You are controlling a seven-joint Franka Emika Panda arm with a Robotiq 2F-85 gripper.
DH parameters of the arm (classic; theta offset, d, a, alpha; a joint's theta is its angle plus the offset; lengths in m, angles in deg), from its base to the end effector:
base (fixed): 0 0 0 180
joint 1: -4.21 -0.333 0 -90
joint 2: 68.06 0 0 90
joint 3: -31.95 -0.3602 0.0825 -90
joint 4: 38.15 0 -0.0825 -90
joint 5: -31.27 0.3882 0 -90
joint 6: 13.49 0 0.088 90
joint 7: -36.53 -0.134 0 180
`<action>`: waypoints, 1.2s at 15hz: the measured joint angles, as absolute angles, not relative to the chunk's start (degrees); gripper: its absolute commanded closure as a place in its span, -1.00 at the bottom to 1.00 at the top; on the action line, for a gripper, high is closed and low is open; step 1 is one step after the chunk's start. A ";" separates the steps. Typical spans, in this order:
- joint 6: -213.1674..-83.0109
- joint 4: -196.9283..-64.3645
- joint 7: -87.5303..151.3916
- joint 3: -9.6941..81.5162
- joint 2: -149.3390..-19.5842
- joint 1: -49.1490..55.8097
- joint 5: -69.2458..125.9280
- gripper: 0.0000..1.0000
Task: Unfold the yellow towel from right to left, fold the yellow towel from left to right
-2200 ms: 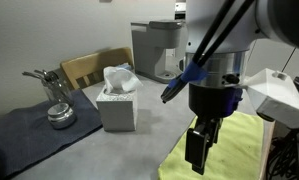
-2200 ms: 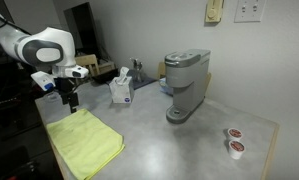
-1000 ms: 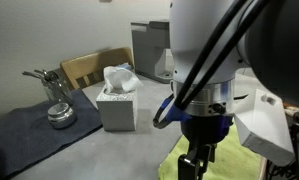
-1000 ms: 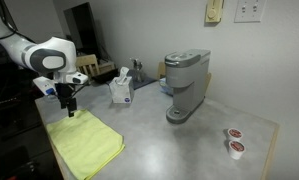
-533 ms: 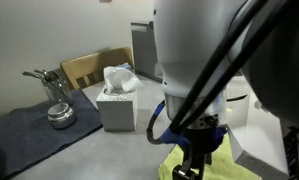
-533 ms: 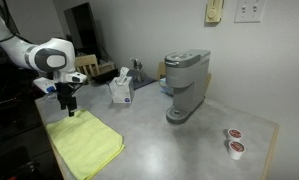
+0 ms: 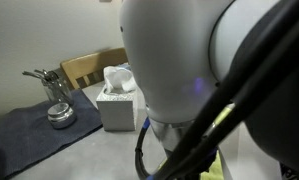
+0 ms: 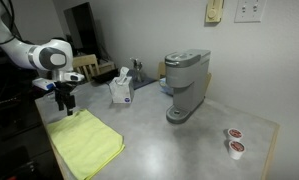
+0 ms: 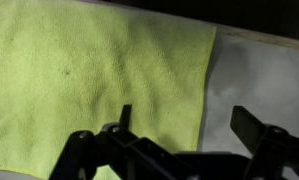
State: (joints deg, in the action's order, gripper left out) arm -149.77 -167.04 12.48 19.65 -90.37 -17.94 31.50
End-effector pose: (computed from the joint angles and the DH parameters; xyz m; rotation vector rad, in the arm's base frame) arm 0.4302 0.2997 0.1871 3.0551 0.2648 -0.4026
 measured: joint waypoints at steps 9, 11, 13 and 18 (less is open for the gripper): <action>-149.32 -162.52 11.58 21.70 -96.44 -20.08 28.65 -1.00; -149.29 -161.72 11.58 22.03 -97.44 -20.39 28.61 -1.00; -149.17 -161.05 11.58 22.29 -98.09 -20.67 28.61 -1.00; -148.54 -159.93 11.58 22.52 -99.01 -21.08 28.61 -0.96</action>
